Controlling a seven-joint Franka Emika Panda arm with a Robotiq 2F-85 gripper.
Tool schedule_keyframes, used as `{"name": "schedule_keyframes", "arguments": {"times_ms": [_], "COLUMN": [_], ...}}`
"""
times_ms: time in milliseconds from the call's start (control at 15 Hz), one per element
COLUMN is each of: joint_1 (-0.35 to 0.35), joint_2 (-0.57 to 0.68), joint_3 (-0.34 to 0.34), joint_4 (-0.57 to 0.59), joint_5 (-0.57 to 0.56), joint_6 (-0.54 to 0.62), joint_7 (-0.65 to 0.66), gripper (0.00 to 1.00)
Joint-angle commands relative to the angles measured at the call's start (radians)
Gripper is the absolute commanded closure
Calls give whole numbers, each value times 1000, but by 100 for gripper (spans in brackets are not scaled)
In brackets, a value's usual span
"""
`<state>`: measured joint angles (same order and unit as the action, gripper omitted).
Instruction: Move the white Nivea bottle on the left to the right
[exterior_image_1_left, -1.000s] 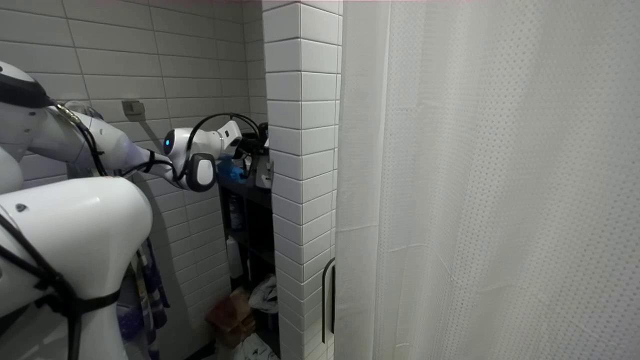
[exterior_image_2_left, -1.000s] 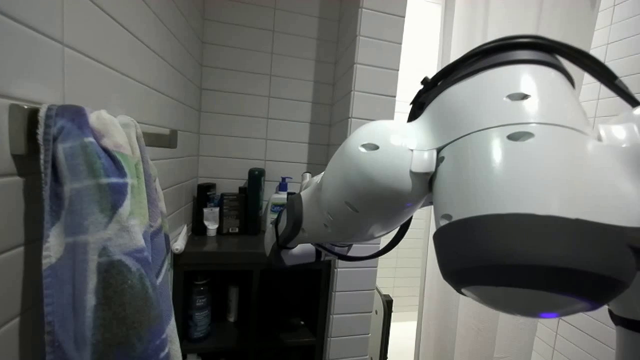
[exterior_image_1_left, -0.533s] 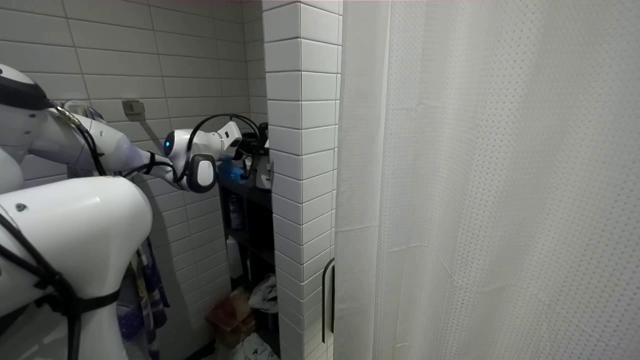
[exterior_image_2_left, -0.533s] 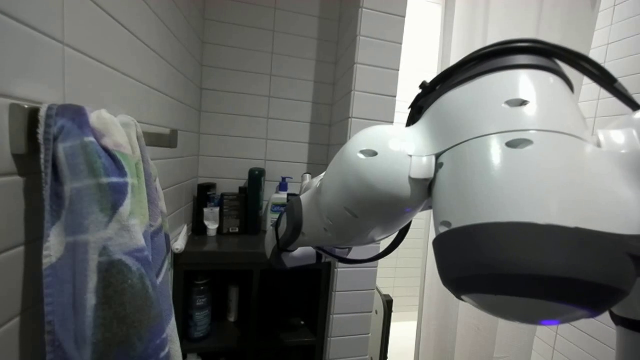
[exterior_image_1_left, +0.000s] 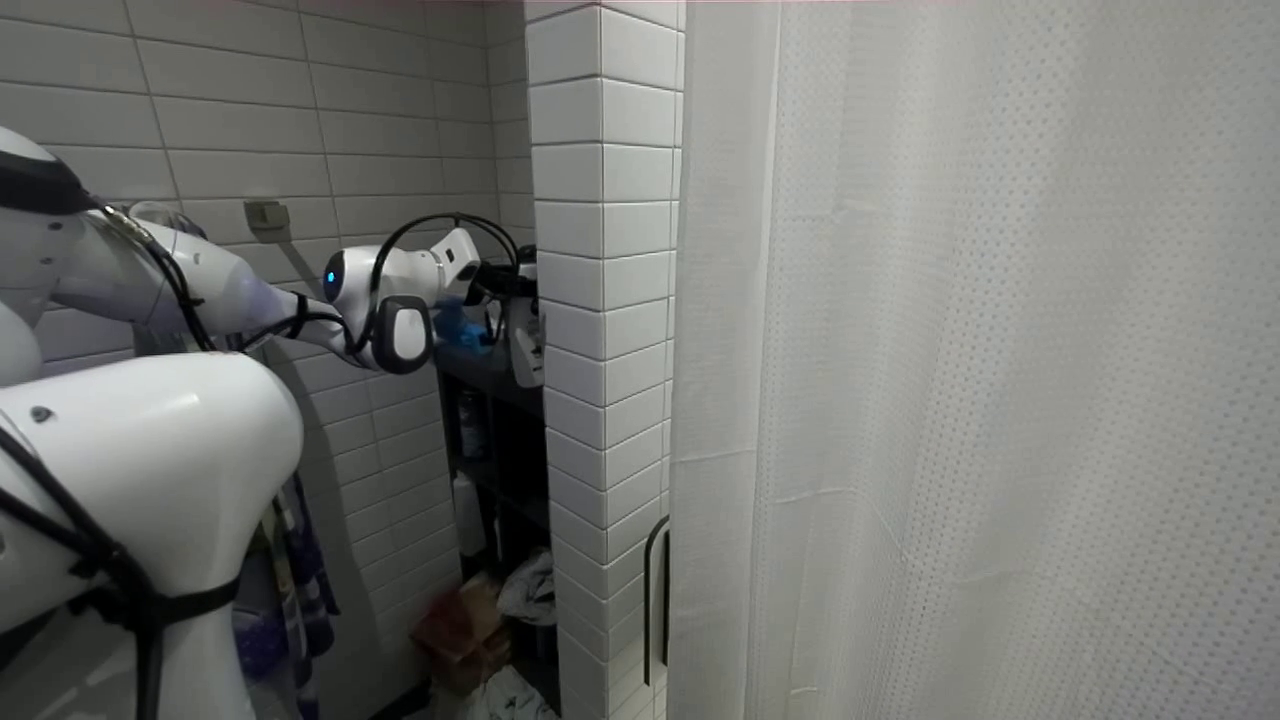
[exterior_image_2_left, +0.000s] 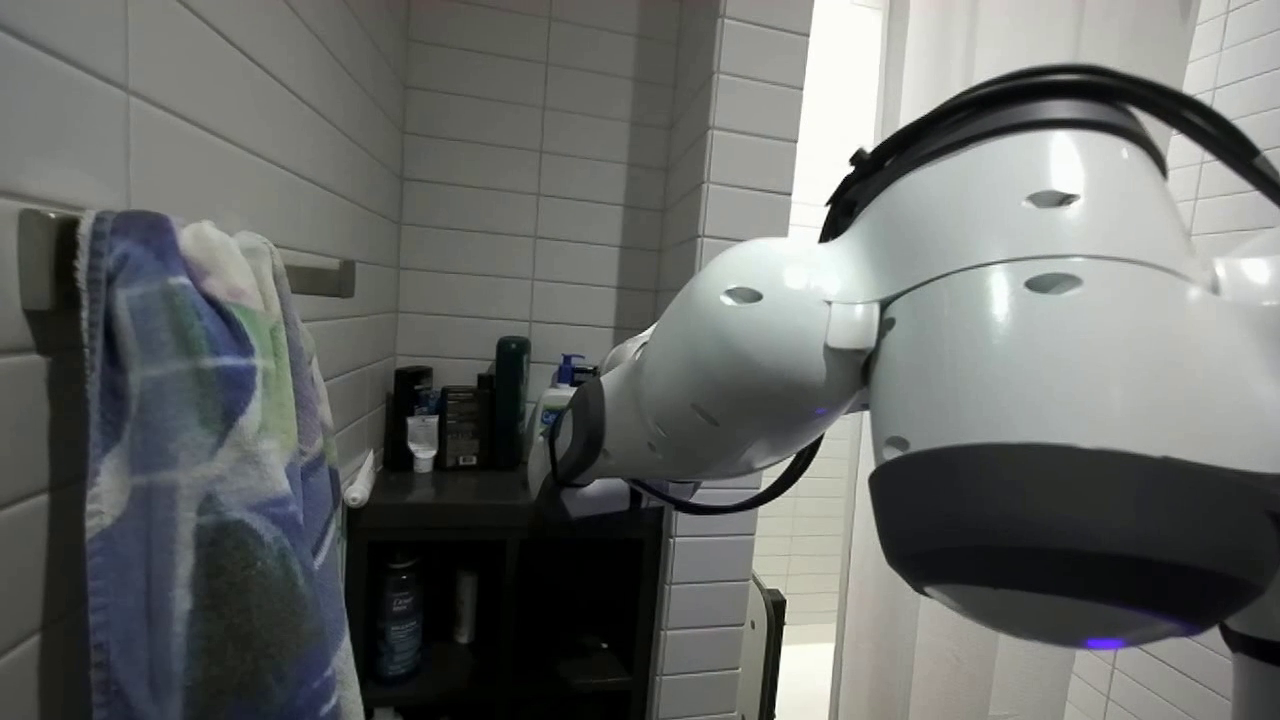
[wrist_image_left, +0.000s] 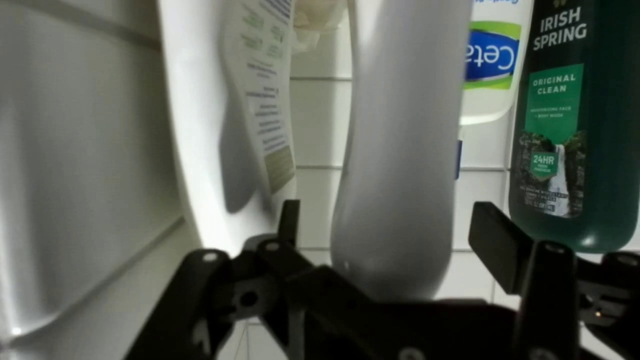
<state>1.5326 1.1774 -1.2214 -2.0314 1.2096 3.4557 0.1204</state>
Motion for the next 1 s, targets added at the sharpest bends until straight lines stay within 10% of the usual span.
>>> {"name": "schedule_keyframes", "arguments": {"times_ms": [0, 933], "joint_1": [25, 131], "joint_2": [41, 29], "joint_3": [-32, -42], "joint_4": [-2, -46], "joint_5": [3, 85], "joint_6": [0, -13], "joint_7": [36, -8], "gripper": [0, 0]}}
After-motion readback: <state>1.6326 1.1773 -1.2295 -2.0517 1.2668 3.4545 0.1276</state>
